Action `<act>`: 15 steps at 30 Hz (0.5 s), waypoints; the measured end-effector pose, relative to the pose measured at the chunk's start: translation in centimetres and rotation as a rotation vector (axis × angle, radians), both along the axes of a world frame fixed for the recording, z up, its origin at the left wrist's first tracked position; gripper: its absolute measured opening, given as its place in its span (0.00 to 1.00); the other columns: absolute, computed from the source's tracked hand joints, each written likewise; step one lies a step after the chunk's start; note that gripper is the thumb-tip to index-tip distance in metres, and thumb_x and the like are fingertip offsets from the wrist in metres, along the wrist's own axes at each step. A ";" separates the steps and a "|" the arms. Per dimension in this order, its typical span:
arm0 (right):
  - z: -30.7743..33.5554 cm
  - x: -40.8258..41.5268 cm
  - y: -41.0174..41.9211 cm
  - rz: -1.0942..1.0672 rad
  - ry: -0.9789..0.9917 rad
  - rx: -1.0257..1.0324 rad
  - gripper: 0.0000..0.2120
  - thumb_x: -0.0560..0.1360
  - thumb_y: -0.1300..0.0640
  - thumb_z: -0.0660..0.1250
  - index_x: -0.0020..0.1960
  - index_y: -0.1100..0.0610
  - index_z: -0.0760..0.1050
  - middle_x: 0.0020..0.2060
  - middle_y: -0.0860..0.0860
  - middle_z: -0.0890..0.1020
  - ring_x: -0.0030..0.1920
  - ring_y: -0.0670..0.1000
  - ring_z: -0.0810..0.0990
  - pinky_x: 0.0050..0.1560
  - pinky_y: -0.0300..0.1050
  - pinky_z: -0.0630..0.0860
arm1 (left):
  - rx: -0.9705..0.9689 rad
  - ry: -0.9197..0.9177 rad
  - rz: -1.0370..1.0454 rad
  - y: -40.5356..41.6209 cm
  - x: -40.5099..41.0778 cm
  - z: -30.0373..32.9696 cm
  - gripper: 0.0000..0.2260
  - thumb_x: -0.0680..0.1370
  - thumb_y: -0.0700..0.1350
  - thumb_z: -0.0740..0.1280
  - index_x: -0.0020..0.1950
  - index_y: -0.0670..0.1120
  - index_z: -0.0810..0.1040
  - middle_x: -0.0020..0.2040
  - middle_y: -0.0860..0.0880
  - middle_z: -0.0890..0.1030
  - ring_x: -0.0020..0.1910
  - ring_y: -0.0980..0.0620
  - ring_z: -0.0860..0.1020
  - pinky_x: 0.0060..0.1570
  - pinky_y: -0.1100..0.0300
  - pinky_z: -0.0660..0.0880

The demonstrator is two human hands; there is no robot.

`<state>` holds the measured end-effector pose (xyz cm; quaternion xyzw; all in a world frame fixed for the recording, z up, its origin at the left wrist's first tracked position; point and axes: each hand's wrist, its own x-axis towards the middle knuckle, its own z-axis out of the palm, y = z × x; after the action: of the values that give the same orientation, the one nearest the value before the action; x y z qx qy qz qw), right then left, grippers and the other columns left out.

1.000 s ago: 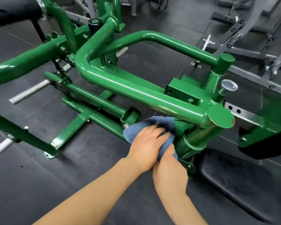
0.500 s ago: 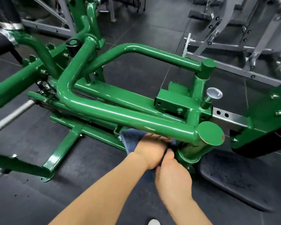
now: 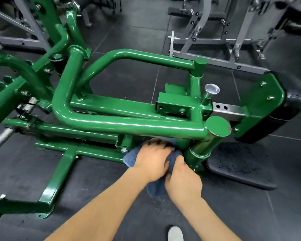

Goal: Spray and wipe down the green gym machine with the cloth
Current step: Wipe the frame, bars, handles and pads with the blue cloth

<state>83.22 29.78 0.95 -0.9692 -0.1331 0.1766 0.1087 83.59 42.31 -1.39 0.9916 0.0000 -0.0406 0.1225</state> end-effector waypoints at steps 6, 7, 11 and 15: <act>-1.0 -0.9 1.1 -0.097 -0.076 0.050 0.14 0.78 0.53 0.58 0.61 0.54 0.61 0.52 0.53 0.77 0.50 0.58 0.79 0.37 0.44 0.64 | -0.154 0.251 0.155 1.3 -0.5 -1.1 0.29 0.76 0.61 0.61 0.76 0.59 0.59 0.68 0.41 0.70 0.67 0.41 0.69 0.63 0.51 0.69; -0.9 -0.7 1.3 -0.095 -0.074 0.031 0.13 0.78 0.53 0.58 0.60 0.55 0.62 0.50 0.53 0.78 0.50 0.58 0.79 0.37 0.45 0.64 | -0.128 0.243 0.156 1.1 -0.6 -0.8 0.26 0.77 0.59 0.61 0.75 0.58 0.61 0.65 0.40 0.71 0.62 0.40 0.72 0.58 0.51 0.71; 0.0 -0.9 1.6 -0.058 -0.038 -0.068 0.18 0.75 0.55 0.61 0.63 0.56 0.64 0.51 0.53 0.80 0.53 0.58 0.79 0.39 0.44 0.65 | -0.133 0.239 0.142 0.1 -2.2 0.8 0.20 0.77 0.56 0.62 0.68 0.52 0.68 0.58 0.42 0.77 0.58 0.41 0.75 0.49 0.53 0.72; 1.1 -3.2 1.1 -0.028 0.000 -0.017 0.13 0.76 0.55 0.60 0.59 0.55 0.68 0.52 0.52 0.80 0.54 0.56 0.78 0.41 0.45 0.66 | -0.146 0.310 0.114 0.5 -3.7 2.4 0.15 0.76 0.54 0.63 0.61 0.52 0.74 0.57 0.47 0.80 0.56 0.44 0.77 0.48 0.56 0.73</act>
<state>80.05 30.90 2.06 -0.9718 -0.1182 0.1760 0.1031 79.85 42.82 1.06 0.9603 0.0719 -0.1859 0.1951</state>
